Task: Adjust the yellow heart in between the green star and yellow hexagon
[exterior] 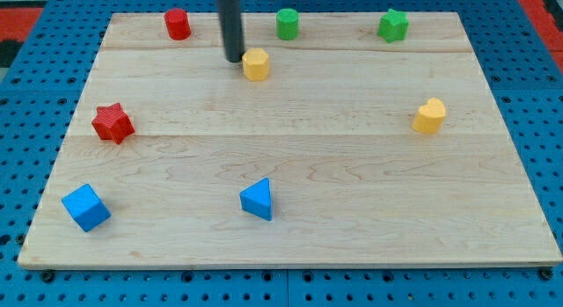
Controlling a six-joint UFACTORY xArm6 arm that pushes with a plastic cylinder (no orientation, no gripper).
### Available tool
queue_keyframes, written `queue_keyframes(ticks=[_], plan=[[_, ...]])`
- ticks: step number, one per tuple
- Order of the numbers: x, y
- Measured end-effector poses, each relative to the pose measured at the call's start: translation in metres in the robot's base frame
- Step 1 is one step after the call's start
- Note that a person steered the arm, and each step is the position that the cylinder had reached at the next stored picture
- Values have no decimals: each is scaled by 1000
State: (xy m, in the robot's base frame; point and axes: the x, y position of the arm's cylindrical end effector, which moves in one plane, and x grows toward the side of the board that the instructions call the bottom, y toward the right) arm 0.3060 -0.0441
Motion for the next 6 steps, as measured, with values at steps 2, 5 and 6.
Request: queue_keyframes(ticks=[2,5,6], plan=[[25,47],[63,98],[111,153]])
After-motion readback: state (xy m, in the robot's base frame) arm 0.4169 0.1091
